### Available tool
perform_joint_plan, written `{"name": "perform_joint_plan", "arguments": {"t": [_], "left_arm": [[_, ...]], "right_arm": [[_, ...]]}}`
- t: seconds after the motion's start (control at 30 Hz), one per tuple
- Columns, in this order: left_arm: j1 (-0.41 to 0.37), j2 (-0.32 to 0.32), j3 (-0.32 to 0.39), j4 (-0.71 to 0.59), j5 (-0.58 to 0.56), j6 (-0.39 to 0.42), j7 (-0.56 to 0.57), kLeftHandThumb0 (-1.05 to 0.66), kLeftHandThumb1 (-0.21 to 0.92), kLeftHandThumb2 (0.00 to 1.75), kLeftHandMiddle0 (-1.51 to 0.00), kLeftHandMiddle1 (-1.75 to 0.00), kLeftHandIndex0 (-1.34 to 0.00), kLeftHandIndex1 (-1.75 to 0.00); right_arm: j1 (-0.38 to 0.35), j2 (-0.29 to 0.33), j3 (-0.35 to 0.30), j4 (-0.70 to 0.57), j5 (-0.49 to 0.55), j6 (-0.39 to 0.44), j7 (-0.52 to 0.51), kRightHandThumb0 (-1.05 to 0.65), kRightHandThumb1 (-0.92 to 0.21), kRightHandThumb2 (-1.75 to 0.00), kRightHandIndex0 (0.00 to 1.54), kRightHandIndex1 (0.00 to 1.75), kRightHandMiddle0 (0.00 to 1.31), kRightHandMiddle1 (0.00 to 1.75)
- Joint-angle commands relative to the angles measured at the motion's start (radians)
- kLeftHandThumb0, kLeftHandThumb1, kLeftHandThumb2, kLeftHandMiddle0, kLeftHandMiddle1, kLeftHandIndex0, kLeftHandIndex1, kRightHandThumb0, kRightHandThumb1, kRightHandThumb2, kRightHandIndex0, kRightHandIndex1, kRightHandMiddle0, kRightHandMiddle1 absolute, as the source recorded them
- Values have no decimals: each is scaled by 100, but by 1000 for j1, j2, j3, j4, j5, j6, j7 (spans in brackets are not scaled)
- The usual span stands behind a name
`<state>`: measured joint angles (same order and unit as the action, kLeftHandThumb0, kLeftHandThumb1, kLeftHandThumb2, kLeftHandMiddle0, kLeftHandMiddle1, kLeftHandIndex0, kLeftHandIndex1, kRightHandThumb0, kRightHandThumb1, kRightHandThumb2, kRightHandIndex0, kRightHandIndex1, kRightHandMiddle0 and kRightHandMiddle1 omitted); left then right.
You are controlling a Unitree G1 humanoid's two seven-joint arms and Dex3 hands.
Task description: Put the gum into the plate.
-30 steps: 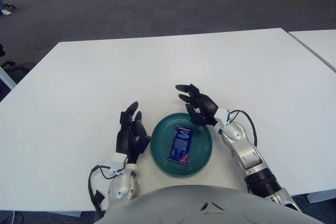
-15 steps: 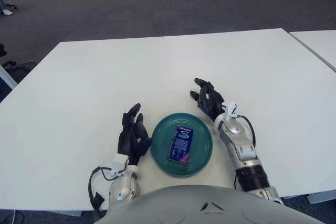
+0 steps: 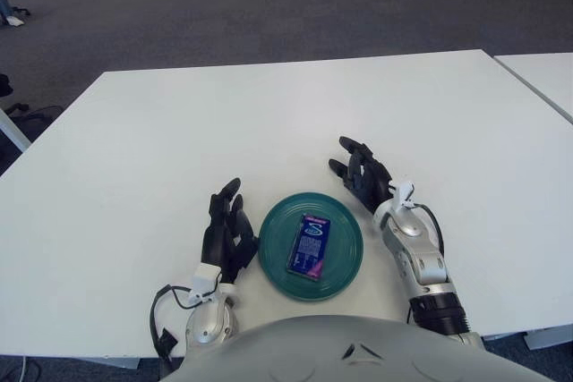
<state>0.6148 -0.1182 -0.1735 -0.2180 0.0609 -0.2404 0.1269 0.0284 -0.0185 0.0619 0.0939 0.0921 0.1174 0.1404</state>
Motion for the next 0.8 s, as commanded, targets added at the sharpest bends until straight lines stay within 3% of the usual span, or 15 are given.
{"name": "perform_joint_plan", "arguments": {"t": [0.0,0.3,0.47,0.77], "left_arm": [[12,0,-2,-10,22,10,16,-90,92,99,-29,-1,0,-70],[17,-2,10,-11,21,47,16,-88,92,99,-28,0,0,-72],[13,5,-2,-2,47,65,16,-87,92,98,-26,0,0,-66],[37,20,-43,-35,102,89,12,-86,92,102,-22,0,0,-49]], "right_arm": [[35,-35,-20,58,-23,18,-6,-76,-92,-91,40,2,0,42],[162,-75,7,-55,-15,-47,44,-78,-92,-92,39,1,0,49],[191,-74,13,-53,-19,-108,52,-77,-92,-92,34,0,0,47],[241,-73,32,-68,-21,-128,60,-78,-92,-91,23,0,0,44]]}}
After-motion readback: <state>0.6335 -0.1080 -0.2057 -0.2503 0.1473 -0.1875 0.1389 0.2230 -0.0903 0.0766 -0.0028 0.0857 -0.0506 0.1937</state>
